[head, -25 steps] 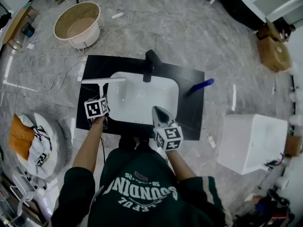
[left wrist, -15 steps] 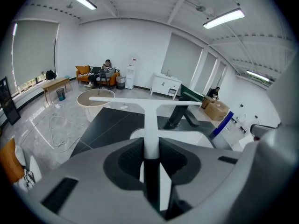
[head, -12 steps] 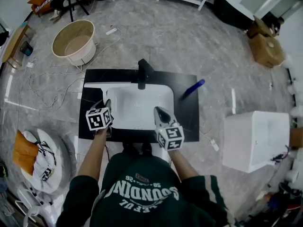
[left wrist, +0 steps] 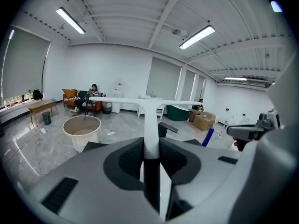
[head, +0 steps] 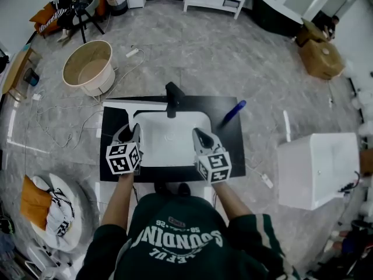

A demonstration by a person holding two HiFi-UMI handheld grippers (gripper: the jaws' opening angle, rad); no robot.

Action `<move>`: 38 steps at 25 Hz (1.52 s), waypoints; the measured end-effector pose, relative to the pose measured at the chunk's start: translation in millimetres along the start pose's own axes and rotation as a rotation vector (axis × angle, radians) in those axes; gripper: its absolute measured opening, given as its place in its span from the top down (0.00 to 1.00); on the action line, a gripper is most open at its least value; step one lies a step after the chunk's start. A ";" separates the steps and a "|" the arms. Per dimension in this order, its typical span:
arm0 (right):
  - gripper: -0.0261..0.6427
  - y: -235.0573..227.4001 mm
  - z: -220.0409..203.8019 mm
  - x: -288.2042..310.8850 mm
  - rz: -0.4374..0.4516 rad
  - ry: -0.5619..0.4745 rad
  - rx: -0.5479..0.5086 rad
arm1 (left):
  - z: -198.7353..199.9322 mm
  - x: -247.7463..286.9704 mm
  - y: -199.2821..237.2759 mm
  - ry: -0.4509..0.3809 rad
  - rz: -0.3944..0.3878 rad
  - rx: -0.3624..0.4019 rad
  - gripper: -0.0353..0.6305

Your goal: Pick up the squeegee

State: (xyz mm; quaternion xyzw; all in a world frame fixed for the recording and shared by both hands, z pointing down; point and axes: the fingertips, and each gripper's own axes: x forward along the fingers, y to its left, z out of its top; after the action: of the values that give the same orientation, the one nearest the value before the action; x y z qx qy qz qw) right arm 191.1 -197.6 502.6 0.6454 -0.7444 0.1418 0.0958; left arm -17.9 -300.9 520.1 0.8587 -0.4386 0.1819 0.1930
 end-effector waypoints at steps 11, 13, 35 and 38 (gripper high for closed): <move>0.96 -5.5 34.4 -6.3 -0.023 -0.083 -0.025 | 36.0 -17.5 -24.6 -0.122 -0.092 0.084 0.82; 0.96 -6.2 35.6 -8.1 -0.029 -0.094 -0.028 | 37.3 -18.9 -26.6 -0.134 -0.104 0.089 0.82; 0.96 0.8 41.4 -11.0 -0.023 -0.113 -0.068 | 31.1 -26.2 -25.3 -0.136 -0.143 0.094 0.82; 0.96 1.5 40.8 -9.4 -0.019 -0.110 -0.067 | 30.2 -25.3 -25.3 -0.134 -0.145 0.095 0.82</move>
State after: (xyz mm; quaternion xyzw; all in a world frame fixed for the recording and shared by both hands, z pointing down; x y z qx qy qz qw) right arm 192.7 -202.2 461.0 0.6558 -0.7467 0.0799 0.0776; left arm -6.7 -284.8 477.7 0.9066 -0.3779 0.1304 0.1349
